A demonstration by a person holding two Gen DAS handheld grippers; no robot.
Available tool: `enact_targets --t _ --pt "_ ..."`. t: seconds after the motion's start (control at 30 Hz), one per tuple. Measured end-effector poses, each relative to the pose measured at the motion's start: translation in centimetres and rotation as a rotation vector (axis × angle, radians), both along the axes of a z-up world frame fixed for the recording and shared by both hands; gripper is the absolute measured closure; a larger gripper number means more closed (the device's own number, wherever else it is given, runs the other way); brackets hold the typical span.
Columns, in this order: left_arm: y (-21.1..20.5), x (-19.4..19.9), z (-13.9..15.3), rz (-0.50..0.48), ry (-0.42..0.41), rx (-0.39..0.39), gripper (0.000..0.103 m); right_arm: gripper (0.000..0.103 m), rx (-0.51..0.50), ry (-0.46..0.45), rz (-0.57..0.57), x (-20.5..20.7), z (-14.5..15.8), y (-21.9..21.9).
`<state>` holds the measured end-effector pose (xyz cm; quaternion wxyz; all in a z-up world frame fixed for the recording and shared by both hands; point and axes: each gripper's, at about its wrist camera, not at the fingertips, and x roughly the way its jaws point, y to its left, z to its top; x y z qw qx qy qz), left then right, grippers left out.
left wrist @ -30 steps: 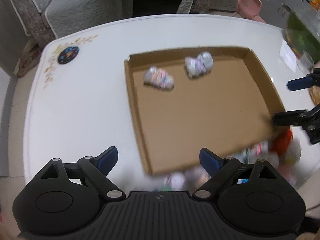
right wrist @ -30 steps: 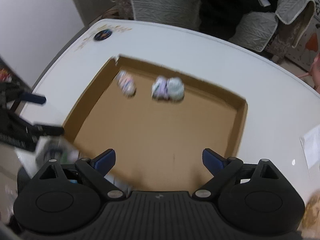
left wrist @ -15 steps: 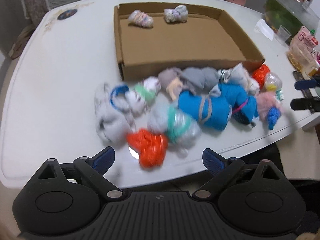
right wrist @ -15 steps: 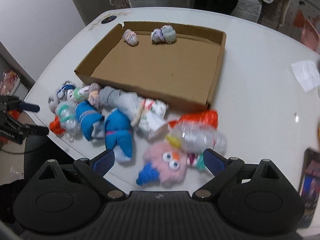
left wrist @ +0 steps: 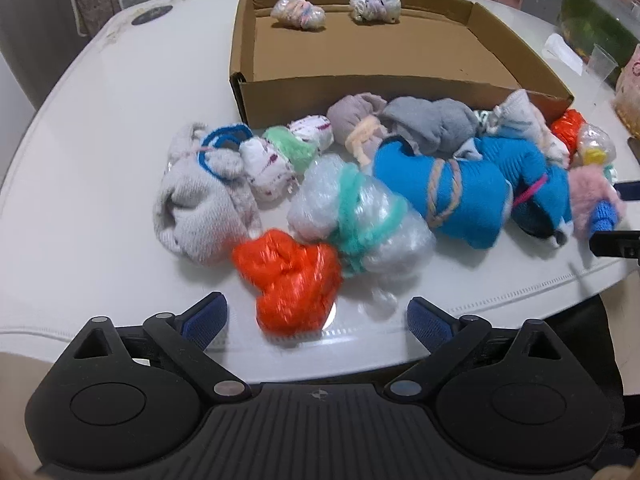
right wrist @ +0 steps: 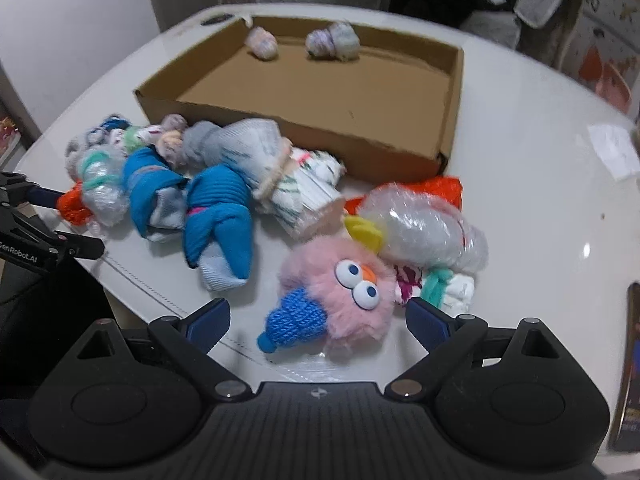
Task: Organize objects
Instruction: 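Grasp the orange bag bundle with left tool while right tool grasps the pink fluffy toy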
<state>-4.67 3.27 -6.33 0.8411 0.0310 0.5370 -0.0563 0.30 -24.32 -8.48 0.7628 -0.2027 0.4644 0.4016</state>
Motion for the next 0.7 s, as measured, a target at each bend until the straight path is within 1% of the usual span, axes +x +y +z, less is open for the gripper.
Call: enact_targets --t 0.13,0.23,0.3,0.33,0.37,0.4,0.43,0.47,0.5,0.53,0.6,0.7 --pt "-0.1 0.8 -0.1 -0.004 0.011 0.015 0.005 0.014 0.007 0.061 -0.024 1.0 -0.7 0.1" --pt "-0.2 1.1 -0.1 -0.007 0.012 0.015 0.007 0.021 -0.001 0.09 -0.038 1.5 -1.1 0.3" --pt "-0.2 1.1 0.0 -0.015 0.006 0.015 0.011 0.031 0.003 0.103 -0.039 1.7 -1.1 0.5" --pt "-0.2 1.0 0.1 -0.02 0.0 0.013 0.015 0.036 -0.002 0.099 -0.035 1.7 -1.0 0.5" --pt "-0.2 1.0 0.1 -0.022 -0.004 0.012 0.019 0.051 -0.002 0.095 -0.029 1.7 -0.8 0.5" --pt "-0.1 1.0 0.2 -0.021 -0.008 0.01 0.021 0.058 0.0 0.099 -0.028 1.7 -0.7 0.5" --pt "0.0 0.9 0.4 -0.021 -0.01 0.011 0.027 0.059 0.005 0.113 -0.028 1.8 -0.6 0.4" --pt "0.1 0.8 0.5 -0.022 -0.013 0.012 0.038 0.062 0.006 0.121 -0.02 1.8 -0.6 0.3" --pt "0.2 0.7 0.7 -0.02 -0.019 0.011 0.046 0.063 0.004 0.118 -0.014 1.7 -0.5 0.2" --pt "0.4 0.7 0.8 -0.016 -0.019 0.006 0.058 0.063 0.001 0.113 -0.008 1.6 -0.4 0.1" --pt "0.6 0.7 0.9 -0.013 -0.014 -0.005 0.059 0.063 0.002 0.111 -0.001 1.5 -0.3 -0.1" --pt "0.6 0.6 0.9 -0.013 -0.023 0.001 0.059 0.063 0.013 0.112 -0.001 1.6 -0.3 0.1"
